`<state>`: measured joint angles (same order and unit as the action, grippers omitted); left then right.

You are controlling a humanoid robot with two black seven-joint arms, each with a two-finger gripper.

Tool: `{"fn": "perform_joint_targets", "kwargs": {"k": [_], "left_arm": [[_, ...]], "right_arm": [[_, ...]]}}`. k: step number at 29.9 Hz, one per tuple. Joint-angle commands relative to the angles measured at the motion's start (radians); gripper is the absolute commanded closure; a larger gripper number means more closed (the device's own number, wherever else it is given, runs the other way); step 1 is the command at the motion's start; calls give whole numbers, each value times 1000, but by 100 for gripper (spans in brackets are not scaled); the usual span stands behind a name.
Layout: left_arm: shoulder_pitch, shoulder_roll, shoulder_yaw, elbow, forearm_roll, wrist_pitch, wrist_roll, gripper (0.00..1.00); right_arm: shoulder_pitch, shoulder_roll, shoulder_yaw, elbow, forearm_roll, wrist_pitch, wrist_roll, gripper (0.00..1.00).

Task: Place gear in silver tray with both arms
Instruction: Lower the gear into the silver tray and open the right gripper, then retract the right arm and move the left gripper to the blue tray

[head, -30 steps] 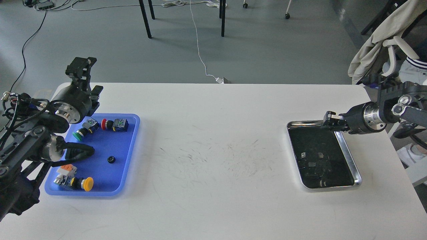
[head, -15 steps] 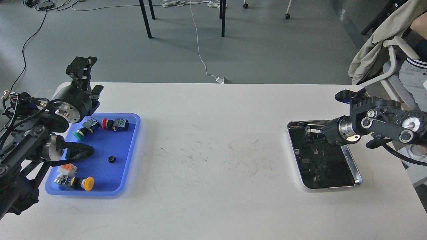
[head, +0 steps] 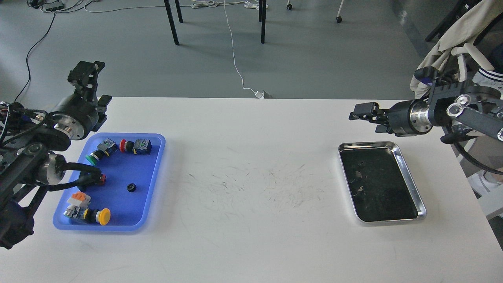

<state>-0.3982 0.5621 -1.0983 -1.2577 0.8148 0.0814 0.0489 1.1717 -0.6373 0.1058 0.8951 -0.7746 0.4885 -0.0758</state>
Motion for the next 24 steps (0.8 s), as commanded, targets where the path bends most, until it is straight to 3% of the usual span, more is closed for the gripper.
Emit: {"fn": "perform_joint_targets", "kwargs": {"k": [1,9,13,16,24], "left_arm": [[-7,9,11,0,1,-2,5,2],[-4,129,51,-121,38,-8,14,2],[-21,200,78,-170,46,-43,46,2],[-7,280,158,-250,118,-49,48,2],[-2,553,422,-351,366,-51,37,2]], "right_arm": [[-24,-7,213,-10,56,0,2,1],[-211,-7,505,-24,664,0,25,1],[-305,-4,580,-77,878,0,69,1],[-418,1,618,-77,1018,0,119,1],[-619,36,729,-82,1216,0,123,1]]}}
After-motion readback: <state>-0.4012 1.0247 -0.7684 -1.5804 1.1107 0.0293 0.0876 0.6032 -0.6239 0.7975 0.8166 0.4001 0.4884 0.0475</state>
